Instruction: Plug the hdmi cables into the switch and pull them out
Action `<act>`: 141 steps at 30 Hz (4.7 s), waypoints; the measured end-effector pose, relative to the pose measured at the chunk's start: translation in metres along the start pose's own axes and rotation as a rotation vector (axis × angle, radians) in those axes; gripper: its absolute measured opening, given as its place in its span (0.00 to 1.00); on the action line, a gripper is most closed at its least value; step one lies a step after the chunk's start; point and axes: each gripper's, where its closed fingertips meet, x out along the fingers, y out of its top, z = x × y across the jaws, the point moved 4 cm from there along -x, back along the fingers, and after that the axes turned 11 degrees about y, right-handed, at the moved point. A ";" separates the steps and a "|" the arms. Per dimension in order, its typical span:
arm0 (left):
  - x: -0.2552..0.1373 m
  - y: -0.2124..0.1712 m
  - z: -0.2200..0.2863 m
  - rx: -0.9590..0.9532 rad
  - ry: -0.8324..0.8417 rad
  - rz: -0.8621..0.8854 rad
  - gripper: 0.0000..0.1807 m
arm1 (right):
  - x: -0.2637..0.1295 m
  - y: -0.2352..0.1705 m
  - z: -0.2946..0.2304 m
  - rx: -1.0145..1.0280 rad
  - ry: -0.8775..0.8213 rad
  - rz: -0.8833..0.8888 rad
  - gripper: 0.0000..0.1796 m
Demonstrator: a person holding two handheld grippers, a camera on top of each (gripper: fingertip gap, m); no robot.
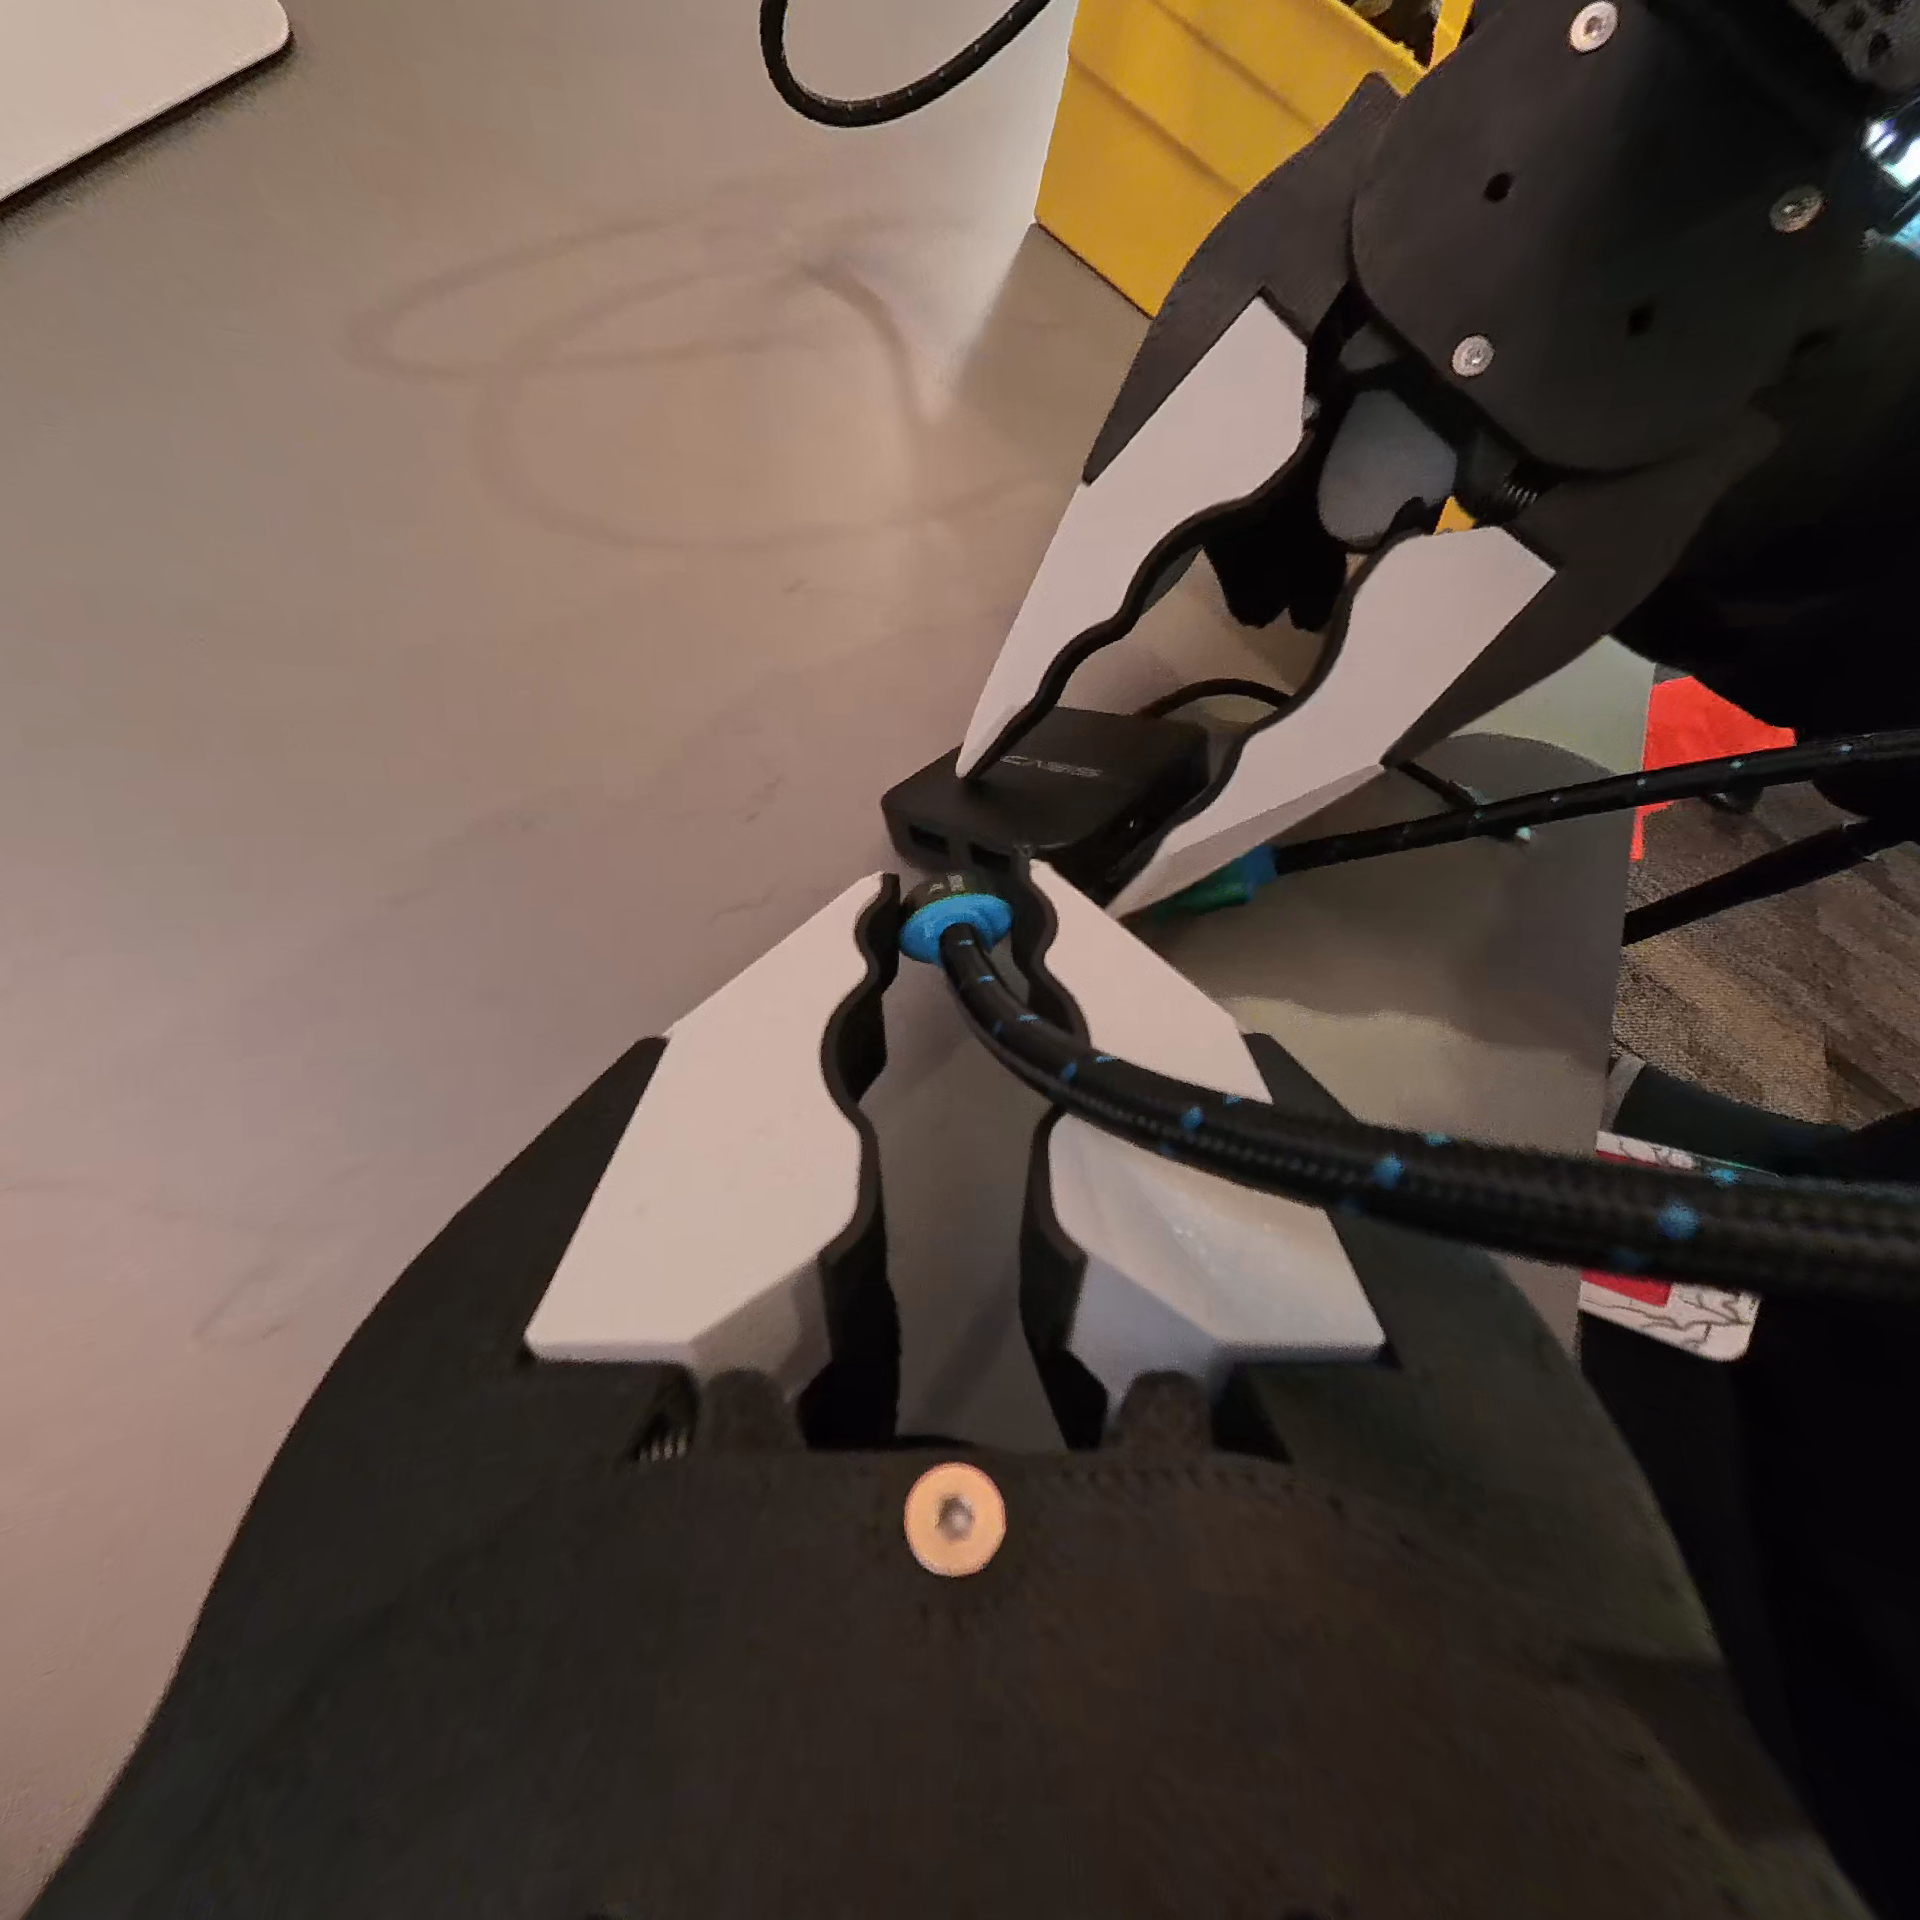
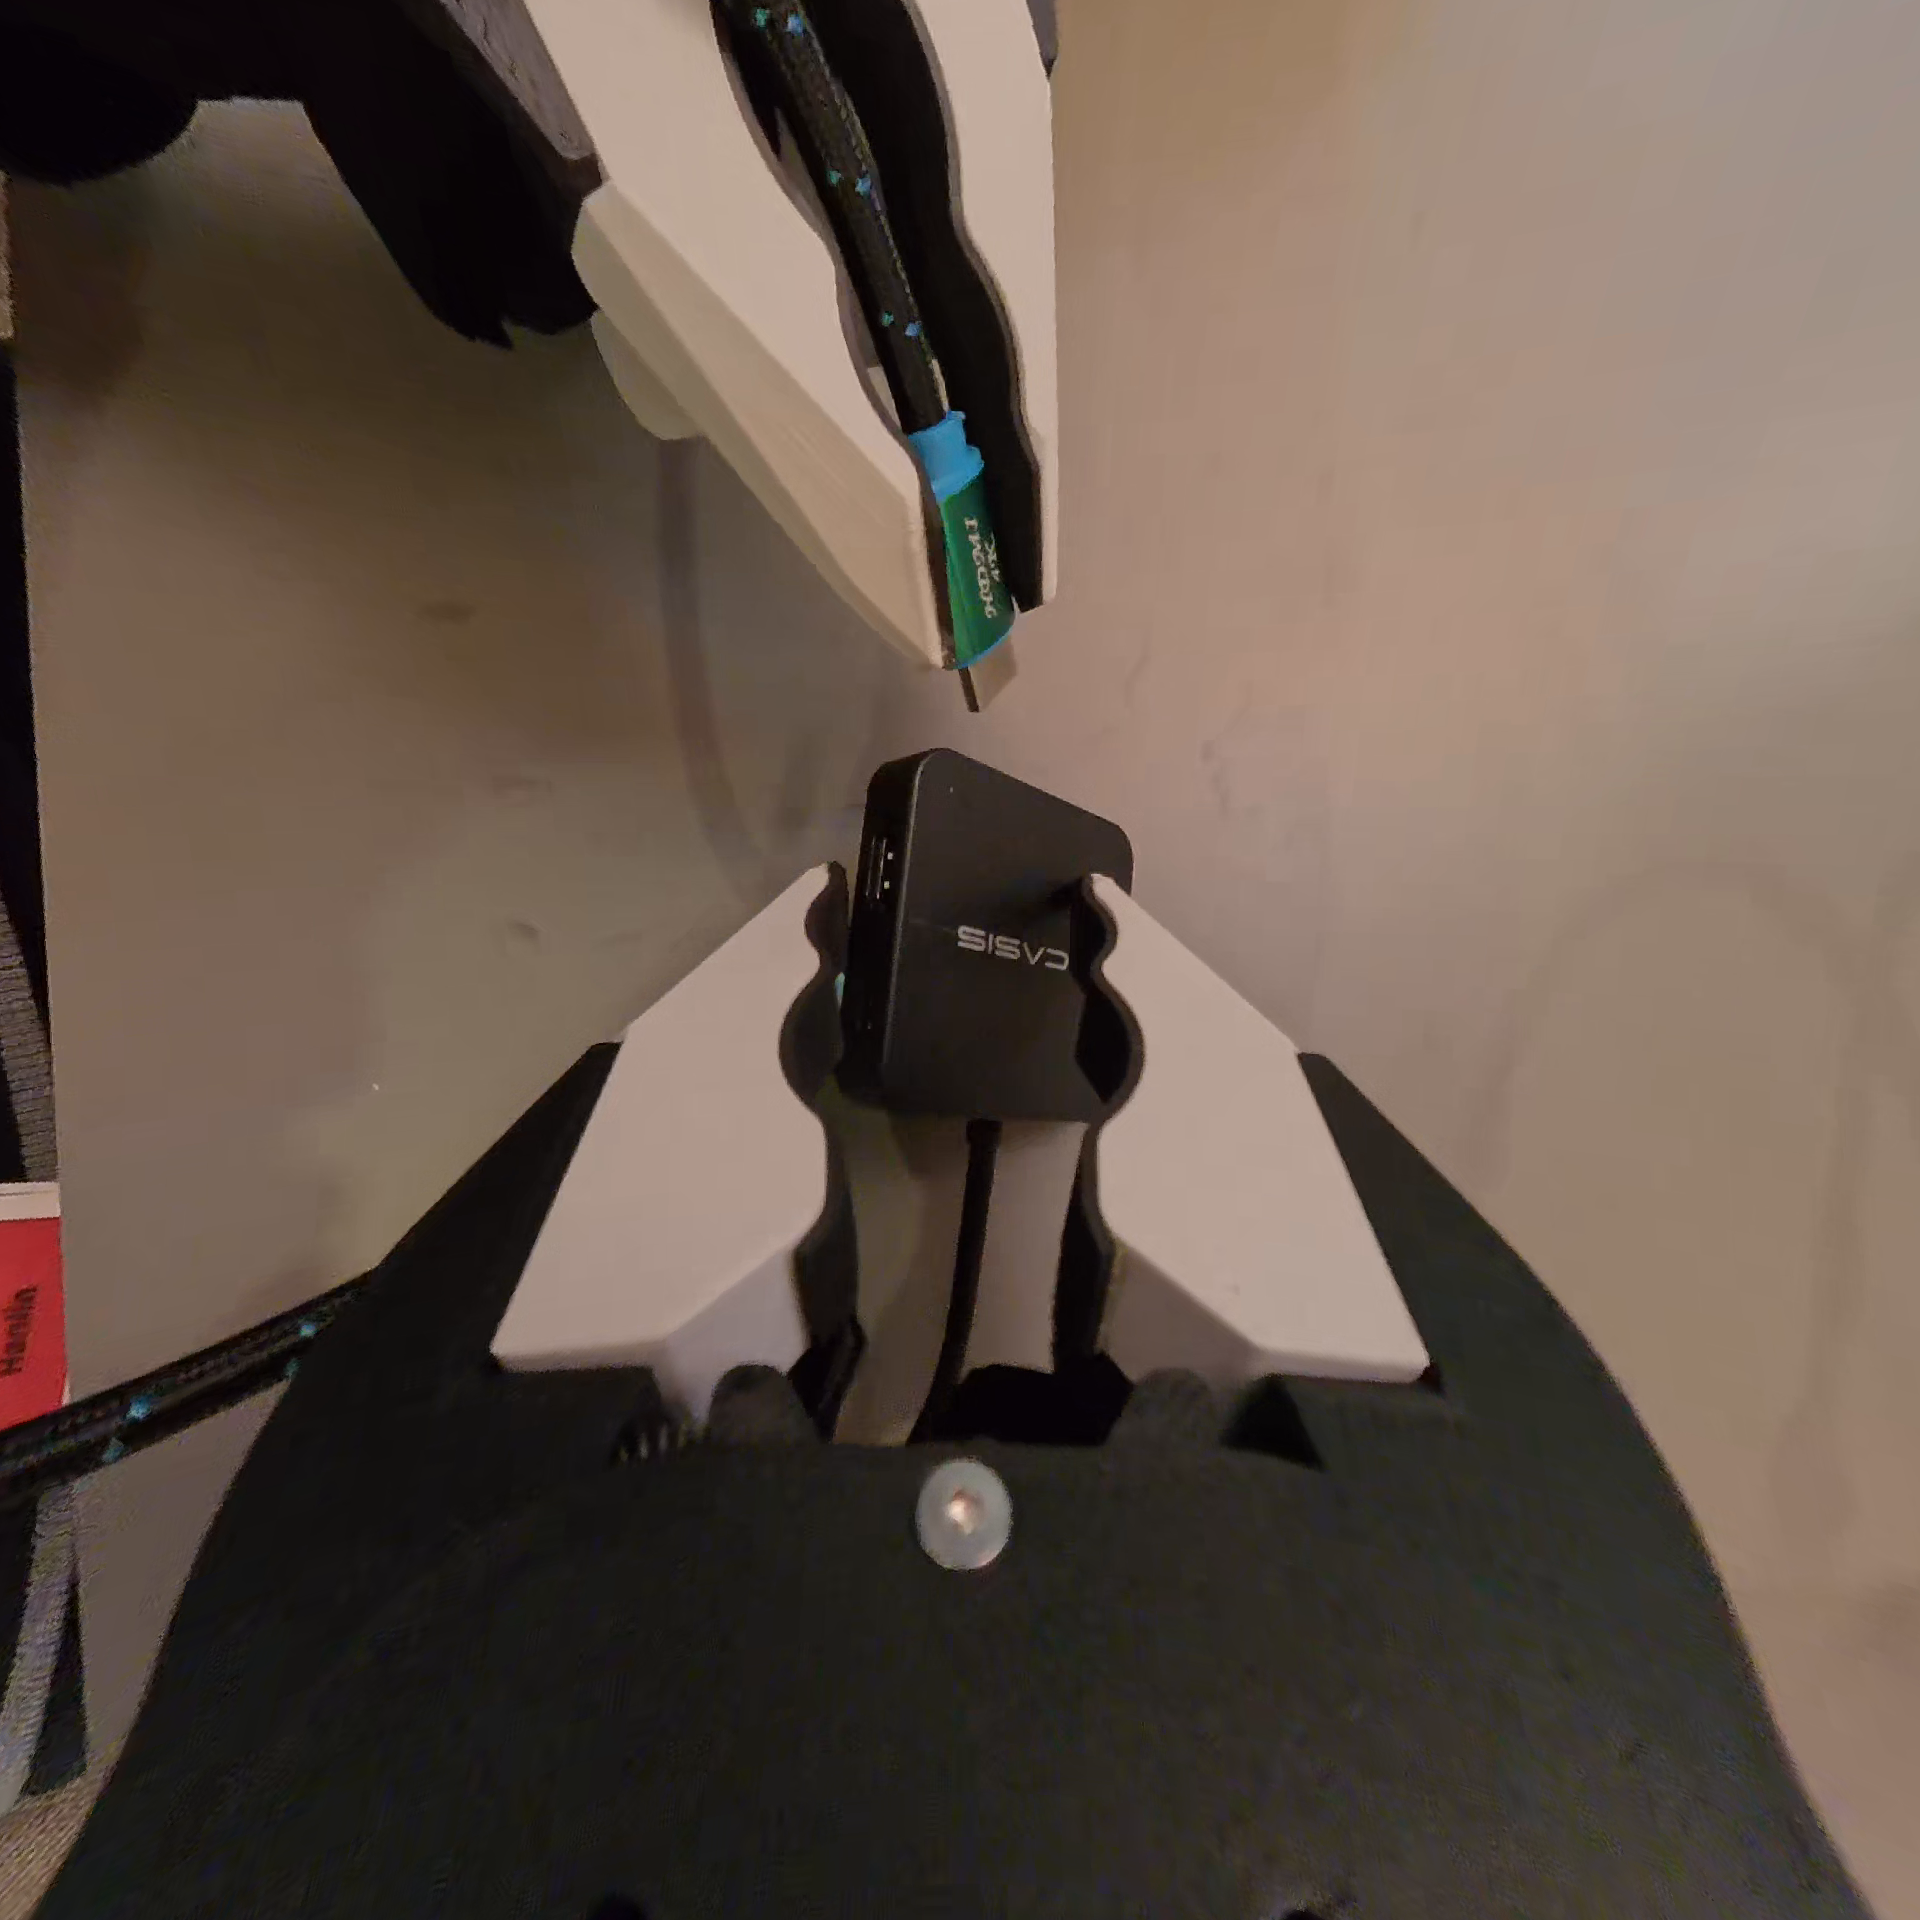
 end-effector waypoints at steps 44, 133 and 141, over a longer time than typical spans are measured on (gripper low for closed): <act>-0.017 0.021 0.001 0.065 0.075 0.195 0.10 | -0.011 -0.022 0.034 -0.084 -0.390 -0.141 0.06; -0.019 0.039 -0.006 -0.061 0.220 0.358 0.10 | -0.023 0.035 0.023 -0.375 -0.735 -0.145 0.06; -0.025 0.041 -0.007 -0.060 0.193 0.355 0.10 | -0.027 0.042 0.019 -0.421 -0.746 -0.141 0.06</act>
